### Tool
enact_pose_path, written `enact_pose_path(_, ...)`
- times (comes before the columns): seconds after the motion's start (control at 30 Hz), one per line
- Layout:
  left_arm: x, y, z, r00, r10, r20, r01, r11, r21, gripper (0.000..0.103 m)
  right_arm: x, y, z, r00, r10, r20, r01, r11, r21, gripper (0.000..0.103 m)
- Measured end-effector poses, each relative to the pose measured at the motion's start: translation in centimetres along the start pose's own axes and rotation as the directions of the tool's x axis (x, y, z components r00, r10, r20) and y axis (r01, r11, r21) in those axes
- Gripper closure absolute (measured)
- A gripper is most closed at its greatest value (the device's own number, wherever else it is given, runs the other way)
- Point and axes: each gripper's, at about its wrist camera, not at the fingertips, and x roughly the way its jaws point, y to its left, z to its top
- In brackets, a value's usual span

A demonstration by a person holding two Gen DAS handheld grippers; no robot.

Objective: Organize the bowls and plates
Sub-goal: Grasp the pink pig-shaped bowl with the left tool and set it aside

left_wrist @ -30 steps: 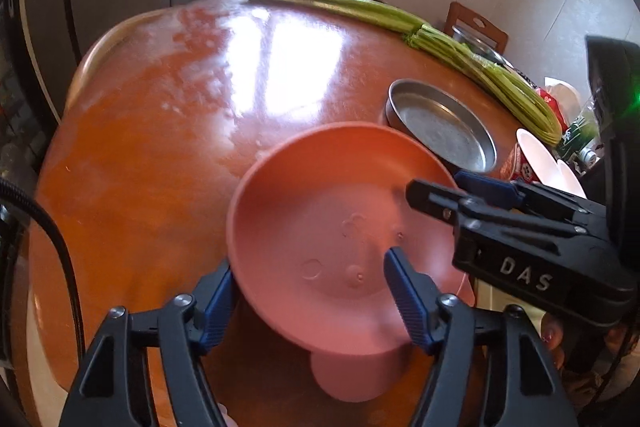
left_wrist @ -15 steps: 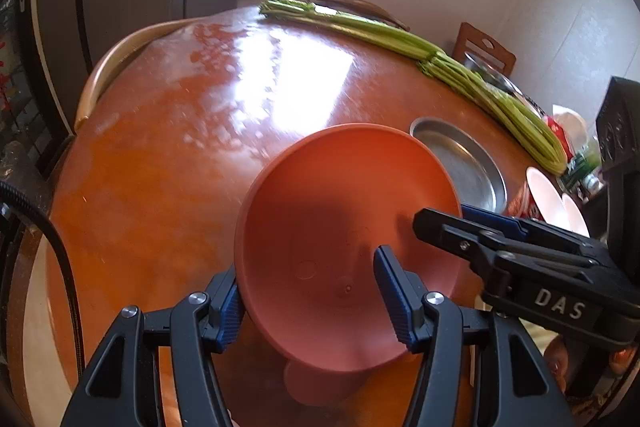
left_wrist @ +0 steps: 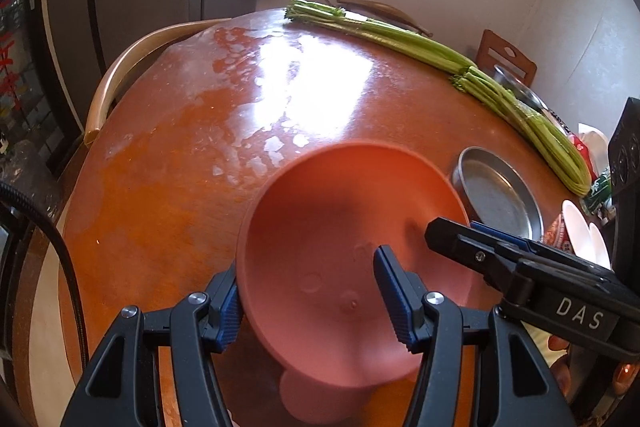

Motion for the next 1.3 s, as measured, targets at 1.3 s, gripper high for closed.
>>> enact_pose_path(1.3,-5.2,-0.5,0.2,0.99,0.062,0.125,-0.065,0.998,0.017,0.04,-4.6,0.3,-1.2,0.992,-0.015,0.123,0.025,0.997,-0.073,0.049)
